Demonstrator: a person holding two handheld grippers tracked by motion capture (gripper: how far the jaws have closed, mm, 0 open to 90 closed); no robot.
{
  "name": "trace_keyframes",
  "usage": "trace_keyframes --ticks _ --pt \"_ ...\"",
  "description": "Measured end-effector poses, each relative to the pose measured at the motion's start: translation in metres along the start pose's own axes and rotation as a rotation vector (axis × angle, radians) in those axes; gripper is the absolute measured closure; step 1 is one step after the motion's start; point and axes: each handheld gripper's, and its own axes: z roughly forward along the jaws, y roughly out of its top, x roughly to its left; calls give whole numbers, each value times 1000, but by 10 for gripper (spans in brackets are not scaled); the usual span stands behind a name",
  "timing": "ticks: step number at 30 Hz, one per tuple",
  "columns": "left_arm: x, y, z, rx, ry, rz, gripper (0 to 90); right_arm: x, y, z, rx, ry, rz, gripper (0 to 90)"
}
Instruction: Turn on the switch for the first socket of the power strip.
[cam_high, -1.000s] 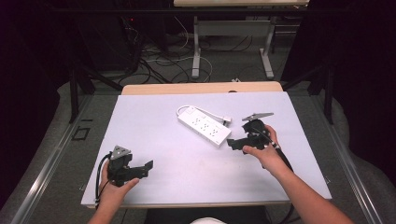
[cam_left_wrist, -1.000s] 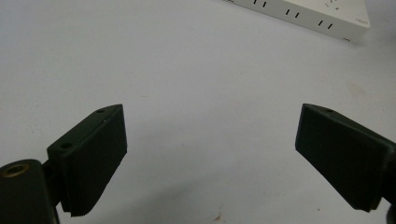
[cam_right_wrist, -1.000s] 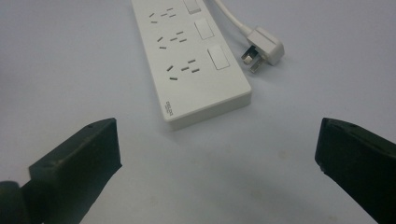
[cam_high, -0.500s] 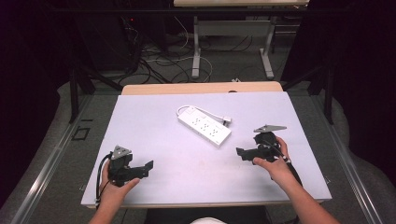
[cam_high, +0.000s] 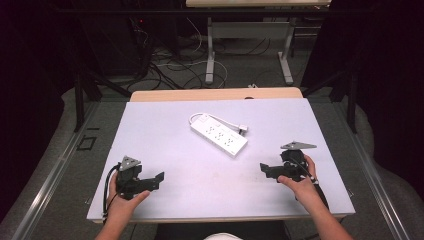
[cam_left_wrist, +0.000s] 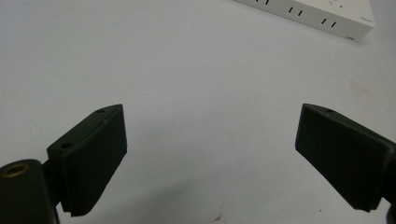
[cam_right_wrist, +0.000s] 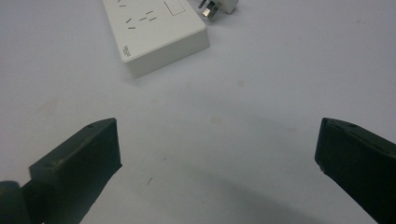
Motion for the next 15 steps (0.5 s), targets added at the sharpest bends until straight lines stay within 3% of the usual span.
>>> trace_keyframes --ticks 7,15 --pt "1 0 -1 -1 -1 -1 87 -5 -8 2 -3 -8 27 0" --pt "2 0 -2 9 0 1 87 -10 -13 2 -7 -31 16 0"
